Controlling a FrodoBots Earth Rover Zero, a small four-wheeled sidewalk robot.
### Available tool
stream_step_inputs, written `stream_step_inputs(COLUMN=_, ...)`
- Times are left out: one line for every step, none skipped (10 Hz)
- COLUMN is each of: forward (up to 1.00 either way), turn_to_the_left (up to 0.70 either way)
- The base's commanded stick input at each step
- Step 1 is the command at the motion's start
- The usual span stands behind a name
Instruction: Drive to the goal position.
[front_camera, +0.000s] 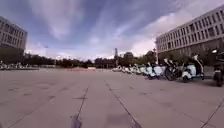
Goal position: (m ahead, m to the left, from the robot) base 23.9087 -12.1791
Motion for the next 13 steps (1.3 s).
stream_step_inputs(forward=1.0, turn_to_the_left=0.0)
stream_step_inputs(forward=1.0, turn_to_the_left=0.0)
stream_step_inputs(forward=1.0, turn_to_the_left=0.0)
stream_step_inputs(forward=1.0, turn_to_the_left=0.0)
stream_step_inputs(forward=1.0, turn_to_the_left=0.0)
stream_step_inputs(forward=1.0, turn_to_the_left=0.0)
stream_step_inputs(forward=1.0, turn_to_the_left=0.0)
stream_step_inputs(forward=1.0, turn_to_the_left=0.0)
stream_step_inputs(forward=1.0, turn_to_the_left=0.0)
stream_step_inputs(forward=1.0, turn_to_the_left=0.0)
stream_step_inputs(forward=1.0, turn_to_the_left=0.0)
stream_step_inputs(forward=1.0, turn_to_the_left=0.0)
stream_step_inputs(forward=1.0, turn_to_the_left=0.0)
